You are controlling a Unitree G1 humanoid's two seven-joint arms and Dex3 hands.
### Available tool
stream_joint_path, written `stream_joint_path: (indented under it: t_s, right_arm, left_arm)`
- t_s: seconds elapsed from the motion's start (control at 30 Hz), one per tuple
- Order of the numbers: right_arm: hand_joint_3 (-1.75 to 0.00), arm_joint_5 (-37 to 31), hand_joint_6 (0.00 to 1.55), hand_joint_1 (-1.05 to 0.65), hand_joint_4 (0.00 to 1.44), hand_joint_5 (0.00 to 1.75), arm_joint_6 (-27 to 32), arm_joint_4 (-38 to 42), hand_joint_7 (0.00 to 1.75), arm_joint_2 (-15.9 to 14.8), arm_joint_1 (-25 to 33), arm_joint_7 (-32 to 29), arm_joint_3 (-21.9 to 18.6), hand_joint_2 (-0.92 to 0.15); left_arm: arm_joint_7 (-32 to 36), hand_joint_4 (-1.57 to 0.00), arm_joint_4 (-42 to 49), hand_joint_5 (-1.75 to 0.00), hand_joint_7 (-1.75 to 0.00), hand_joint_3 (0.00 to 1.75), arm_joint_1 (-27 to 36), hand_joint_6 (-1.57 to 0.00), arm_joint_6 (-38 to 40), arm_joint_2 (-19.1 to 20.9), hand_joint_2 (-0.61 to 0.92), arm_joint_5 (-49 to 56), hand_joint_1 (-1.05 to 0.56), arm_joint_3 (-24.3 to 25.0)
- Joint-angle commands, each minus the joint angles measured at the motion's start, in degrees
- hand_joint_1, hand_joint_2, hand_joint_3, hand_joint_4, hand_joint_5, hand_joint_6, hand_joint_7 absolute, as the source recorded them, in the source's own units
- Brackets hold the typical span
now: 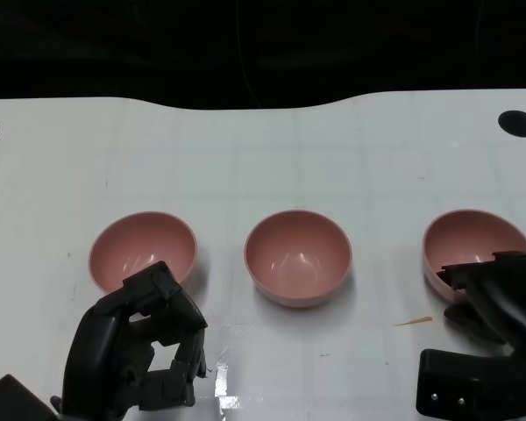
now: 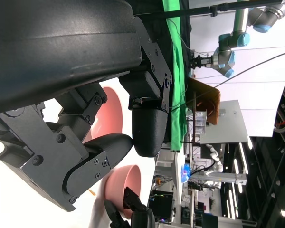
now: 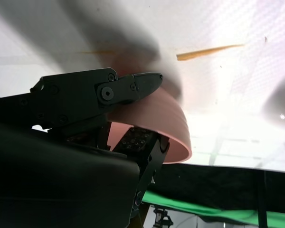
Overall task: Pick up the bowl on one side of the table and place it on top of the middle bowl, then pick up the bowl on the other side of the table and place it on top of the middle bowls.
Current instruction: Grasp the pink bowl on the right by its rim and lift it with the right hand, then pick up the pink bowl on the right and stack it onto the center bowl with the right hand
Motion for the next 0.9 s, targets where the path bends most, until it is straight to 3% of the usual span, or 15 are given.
stream_joint_path:
  t_s: [0.03,0.13,0.2,0.23,0.27,0.4,0.53,0.63,0.9]
  right_arm:
    - [-0.15,1.68,1.01,-0.22,0.89,1.71,-1.52,1.97,0.75,-1.72,-1.57,-2.57,-0.1,-0.92]
    - [-0.25,2.4,0.83,-0.21,0.91,1.74,-2.75,2.47,1.18,-1.8,-2.22,-4.97,-0.19,-0.91]
    - [-0.48,2.99,0.72,-0.19,0.92,1.75,-4.16,2.71,1.56,-1.72,-2.78,-7.8,-0.51,-0.8]
    - [-0.68,3.06,0.72,-0.19,0.92,1.75,-5.02,2.77,1.59,-1.79,-3.12,-9.46,-0.56,-0.67]
    - [-0.77,3.1,0.72,-0.18,0.92,1.75,-5.64,2.92,1.58,-1.87,-3.37,-10.64,-0.54,-0.61]
    - [-1.09,4.07,0.72,-0.16,0.95,1.75,-7.93,-0.87,1.71,-1.6,-3.74,-13.85,-1.14,-0.44]
    - [-1.24,5.48,0.75,-0.17,0.98,1.75,-10.92,-5.69,1.73,-0.89,-3.73,-14.93,-1.14,-0.36]
    - [-1.35,6.64,0.82,-0.16,0.99,1.75,-13.55,-7.88,1.62,-0.41,-4.01,-14.37,-0.57,-0.29]
    - [-1.48,8.04,0.86,-0.11,1.0,1.75,-21.38,-8.42,1.6,1.89,-6.88,-13.27,1.8,-0.2]
  left_arm:
    - [-0.14,-0.99,0.16,-1.71,-1.51,1.38,0.27,-0.87,-0.63,0.44,0.36,0.37,-0.2,0.47]
    - [0.01,-0.99,0.2,-1.71,-1.51,1.38,0.25,-0.87,-0.56,0.41,0.35,0.47,-0.21,0.47]
    - [-0.07,-0.99,0.21,-1.7,-1.51,1.38,0.24,-0.87,-0.38,0.36,0.35,0.26,-0.21,0.48]
    - [-0.11,-0.99,0.19,-1.7,-1.51,1.38,0.25,-0.88,-0.32,0.3,0.35,0.11,-0.21,0.48]
    - [-0.12,-0.99,0.18,-1.7,-1.5,1.38,0.26,-0.88,-0.27,0.26,0.35,0.02,-0.21,0.48]
    - [-0.6,-1.0,0.08,-1.7,-1.5,1.39,0.18,-0.89,0.46,0.3,0.34,-0.84,-0.2,0.42]
    - [-0.17,-0.99,0.21,-1.7,-1.5,1.4,0.24,-0.88,-0.24,0.45,0.34,0.03,-0.21,0.44]
    - [0.0,-0.99,0.11,-1.7,-1.51,1.39,0.35,-0.87,-0.4,0.53,0.34,0.43,-0.21,0.54]
    - [-0.07,-0.99,-0.09,-1.7,-1.51,1.41,0.42,-0.87,-0.32,0.6,0.35,0.35,-0.2,0.61]
